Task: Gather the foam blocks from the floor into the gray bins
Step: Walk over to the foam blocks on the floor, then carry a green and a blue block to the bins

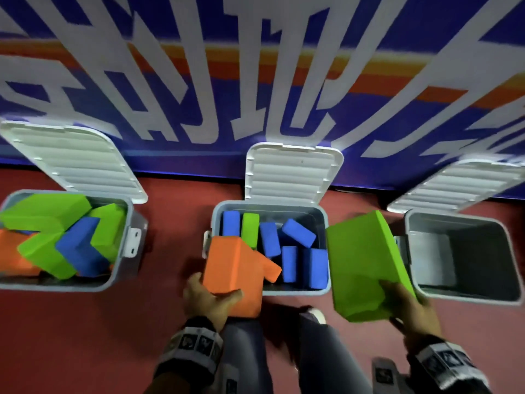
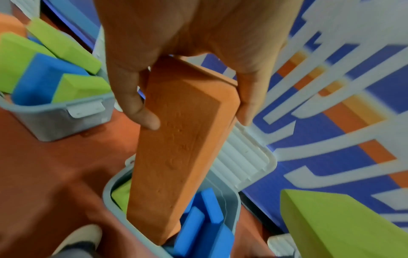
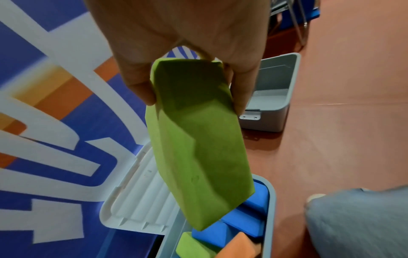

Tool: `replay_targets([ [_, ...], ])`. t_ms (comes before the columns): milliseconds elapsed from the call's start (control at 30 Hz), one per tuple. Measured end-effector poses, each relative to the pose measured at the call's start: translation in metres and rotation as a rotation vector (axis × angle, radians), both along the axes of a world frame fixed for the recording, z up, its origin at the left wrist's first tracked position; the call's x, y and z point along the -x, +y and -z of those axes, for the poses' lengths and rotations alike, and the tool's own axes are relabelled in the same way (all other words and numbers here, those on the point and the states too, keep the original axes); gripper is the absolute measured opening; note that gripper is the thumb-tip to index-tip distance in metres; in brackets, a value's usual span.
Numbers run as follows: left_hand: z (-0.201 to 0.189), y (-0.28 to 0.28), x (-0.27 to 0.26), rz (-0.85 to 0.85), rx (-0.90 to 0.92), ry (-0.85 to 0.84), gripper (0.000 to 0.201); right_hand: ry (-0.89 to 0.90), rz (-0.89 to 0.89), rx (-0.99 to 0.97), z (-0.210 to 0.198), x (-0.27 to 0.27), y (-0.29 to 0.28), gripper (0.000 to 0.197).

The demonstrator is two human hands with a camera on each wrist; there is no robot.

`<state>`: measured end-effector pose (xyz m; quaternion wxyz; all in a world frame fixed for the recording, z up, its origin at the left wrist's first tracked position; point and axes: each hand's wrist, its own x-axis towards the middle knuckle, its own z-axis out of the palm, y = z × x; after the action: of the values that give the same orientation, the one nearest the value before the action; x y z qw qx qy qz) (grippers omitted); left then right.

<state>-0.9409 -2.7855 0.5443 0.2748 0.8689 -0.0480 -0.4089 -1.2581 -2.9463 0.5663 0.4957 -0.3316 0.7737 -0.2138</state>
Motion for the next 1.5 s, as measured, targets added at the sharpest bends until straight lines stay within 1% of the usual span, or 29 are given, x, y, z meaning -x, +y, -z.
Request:
replay_targets([
  [67, 0.028, -0.005, 0.001, 0.045, -0.046, 0.087, 0.114, -0.016, 0.017, -0.058, 0.008, -0.008, 0.004, 0.049],
  [133, 0.069, -0.001, 0.002, 0.065, -0.129, 0.123, 0.126, -0.019, -0.011, -0.095, 0.018, -0.023, -0.001, 0.061],
  [167, 0.082, -0.001, 0.003, 0.069, -0.168, 0.131, 0.131, -0.004, -0.022, -0.113, 0.027, -0.030, -0.006, 0.065],
  [200, 0.087, -0.006, 0.004, 0.080, -0.201, 0.124, 0.133, 0.004, -0.034, -0.121, 0.038, -0.036, -0.011, 0.068],
  [267, 0.094, -0.016, 0.004, 0.091, -0.222, 0.069, 0.134, 0.054, -0.076, -0.126, 0.065, -0.048, -0.022, 0.076],
  [300, 0.103, -0.023, 0.006, 0.083, -0.217, 0.058, 0.137, 0.088, -0.105, -0.122, 0.088, -0.054, -0.030, 0.083],
  [367, 0.118, -0.038, 0.008, 0.054, -0.211, 0.073, 0.142, 0.114, -0.145, -0.087, 0.126, -0.059, -0.042, 0.093],
  [433, 0.139, -0.050, 0.013, 0.021, -0.202, 0.092, 0.141, 0.152, -0.216, -0.052, 0.158, -0.063, -0.053, 0.094],
  [533, 0.173, -0.066, 0.023, 0.038, -0.187, 0.081, 0.137, 0.270, -0.329, 0.018, 0.192, -0.062, -0.076, 0.069],
  [567, 0.181, -0.072, 0.026, 0.052, -0.178, 0.084, 0.136, 0.300, -0.345, 0.047, 0.199, -0.061, -0.084, 0.069],
  [633, 0.192, -0.083, 0.031, 0.048, -0.148, 0.086, 0.135, 0.350, -0.366, 0.097, 0.210, -0.061, -0.097, 0.080],
  [733, 0.205, -0.096, 0.038, 0.015, -0.112, 0.082, 0.136, 0.374, -0.361, 0.129, 0.223, -0.062, -0.113, 0.087],
  [800, 0.212, -0.102, 0.043, 0.024, -0.123, 0.073, 0.135, 0.356, -0.357, 0.076, 0.233, -0.065, -0.122, 0.095],
  [867, 0.221, -0.107, 0.046, 0.021, -0.122, 0.069, 0.132, 0.282, -0.316, -0.010, 0.248, -0.066, -0.127, 0.101],
  [900, 0.224, -0.110, 0.046, 0.004, -0.118, 0.080, 0.131, 0.253, -0.295, -0.050, 0.254, -0.068, -0.127, 0.098],
  [967, 0.231, -0.115, 0.045, -0.032, -0.107, 0.090, 0.130, 0.225, -0.286, -0.082, 0.262, -0.075, -0.126, 0.085],
  [1067, 0.241, -0.124, 0.036, -0.080, -0.050, 0.050, 0.121, 0.238, -0.316, -0.022, 0.274, -0.086, -0.124, 0.066],
  [1133, 0.252, -0.130, 0.027, -0.120, -0.014, 0.020, 0.109, 0.213, -0.297, -0.025, 0.284, -0.094, -0.122, 0.062],
  [1200, 0.263, -0.136, 0.017, -0.183, -0.009, 0.025, 0.093, 0.119, -0.208, -0.128, 0.293, -0.102, -0.116, 0.062],
  [1267, 0.271, -0.141, 0.012, -0.252, -0.017, 0.079, 0.088, 0.053, -0.119, -0.221, 0.301, -0.107, -0.106, 0.052],
  [1300, 0.276, -0.142, 0.010, -0.286, -0.023, 0.094, 0.088, 0.060, -0.099, -0.251, 0.305, -0.108, -0.101, 0.049],
  [1400, 0.285, -0.137, 0.007, -0.295, -0.085, 0.136, 0.090, 0.067, -0.052, -0.300, 0.314, -0.106, -0.087, 0.048],
  [1467, 0.290, -0.129, 0.007, -0.283, -0.120, 0.235, 0.087, 0.055, -0.020, -0.308, 0.313, -0.103, -0.079, 0.049],
  [1500, 0.297, -0.124, 0.008, -0.267, -0.146, 0.324, 0.088, 0.064, -0.016, -0.310, 0.314, -0.100, -0.075, 0.052],
])
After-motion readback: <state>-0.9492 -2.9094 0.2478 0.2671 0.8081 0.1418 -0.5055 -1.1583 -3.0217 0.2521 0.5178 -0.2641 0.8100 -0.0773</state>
